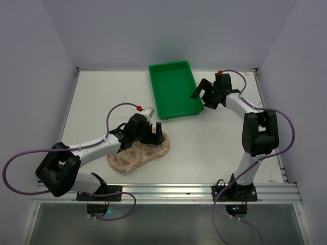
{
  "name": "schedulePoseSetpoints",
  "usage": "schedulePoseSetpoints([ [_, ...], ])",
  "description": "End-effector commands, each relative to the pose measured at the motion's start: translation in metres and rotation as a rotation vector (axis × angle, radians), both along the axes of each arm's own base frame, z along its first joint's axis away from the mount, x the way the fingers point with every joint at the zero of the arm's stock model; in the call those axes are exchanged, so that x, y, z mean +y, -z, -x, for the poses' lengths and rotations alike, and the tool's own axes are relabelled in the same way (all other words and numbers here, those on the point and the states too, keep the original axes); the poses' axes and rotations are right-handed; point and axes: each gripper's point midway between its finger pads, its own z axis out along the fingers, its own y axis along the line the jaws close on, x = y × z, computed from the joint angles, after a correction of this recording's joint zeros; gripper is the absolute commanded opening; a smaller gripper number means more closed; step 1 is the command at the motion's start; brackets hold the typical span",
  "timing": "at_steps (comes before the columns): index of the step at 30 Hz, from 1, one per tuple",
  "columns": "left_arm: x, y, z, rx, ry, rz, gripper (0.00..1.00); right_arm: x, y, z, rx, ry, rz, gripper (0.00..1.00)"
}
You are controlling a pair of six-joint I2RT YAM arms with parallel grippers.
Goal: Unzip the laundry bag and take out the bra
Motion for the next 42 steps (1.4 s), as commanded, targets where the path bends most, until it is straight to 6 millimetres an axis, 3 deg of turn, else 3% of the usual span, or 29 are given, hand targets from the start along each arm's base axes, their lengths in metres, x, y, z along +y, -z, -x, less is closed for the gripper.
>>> schedulePoseSetpoints([
  [1,-0.001,-0.016,0.001,0.002,-0.014,0.014,1.0,0.042,-0.043,-0.011,-0.11,-0.131,-0.173,0.99],
  [12,0.025,-0.05,0.006,-0.048,-0.128,0.022,1.0,0.083,-0.056,-0.007,-0.14,-0.267,-0.345,0.99],
  [16,0.034,-0.053,0.01,-0.054,-0.15,0.005,1.0,0.073,-0.061,-0.001,-0.167,-0.248,-0.285,0.99],
  [17,0.035,-0.052,0.01,-0.052,-0.148,0.002,1.0,0.068,-0.083,0.003,-0.227,-0.243,-0.263,0.99],
  [19,0.036,-0.046,0.012,-0.042,-0.146,-0.005,1.0,0.054,-0.088,0.014,-0.261,-0.214,-0.188,0.99],
  [20,0.037,-0.04,0.014,-0.035,-0.144,-0.013,1.0,0.047,-0.1,0.028,-0.283,-0.208,-0.163,0.99],
  [23,0.033,-0.028,0.012,-0.031,-0.123,-0.022,1.0,0.036,-0.105,0.053,-0.305,-0.198,-0.113,0.99],
  [25,0.026,-0.016,0.008,-0.026,-0.097,-0.028,1.0,0.032,-0.104,0.082,-0.322,-0.21,-0.104,0.99],
  [26,0.022,-0.013,0.006,-0.022,-0.087,-0.023,1.0,0.035,-0.087,0.101,-0.291,-0.224,-0.093,0.99],
  [27,0.015,-0.007,0.004,-0.01,-0.074,-0.014,1.0,0.035,-0.099,0.114,-0.336,-0.23,-0.086,0.99],
  [28,0.005,-0.005,0.007,0.014,-0.043,0.015,1.0,0.037,-0.094,0.125,-0.338,-0.237,-0.061,0.99],
  [29,-0.003,0.0,0.006,0.036,-0.029,0.02,1.0,0.036,-0.077,0.141,-0.311,-0.239,-0.05,0.99],
  [30,-0.017,-0.002,0.008,0.038,0.0,0.05,1.0,0.036,-0.087,0.153,-0.354,-0.24,-0.061,0.99],
  [31,-0.026,-0.003,0.009,0.045,0.017,0.06,1.0,0.036,-0.085,0.162,-0.356,-0.238,-0.068,0.99],
  [32,-0.039,-0.004,0.008,0.049,0.033,0.063,1.0,0.036,-0.069,0.175,-0.332,-0.237,-0.067,0.99],
  [33,-0.052,-0.005,0.015,0.062,0.058,0.071,1.0,0.035,-0.078,0.184,-0.371,-0.232,-0.086,0.99],
  [35,-0.076,-0.024,0.009,0.031,0.076,0.135,1.0,0.033,-0.065,0.2,-0.365,-0.233,-0.083,0.99],
  [37,-0.088,-0.041,0.009,0.012,0.075,0.191,1.0,0.033,-0.069,0.211,-0.399,-0.238,-0.097,0.99],
  [41,-0.083,-0.081,0.001,-0.066,0.023,0.246,1.0,0.03,-0.05,0.224,-0.371,-0.231,-0.092,0.99],
  [42,-0.073,-0.078,0.005,-0.05,0.005,0.207,1.0,0.03,-0.048,0.225,-0.36,-0.229,-0.094,0.99],
])
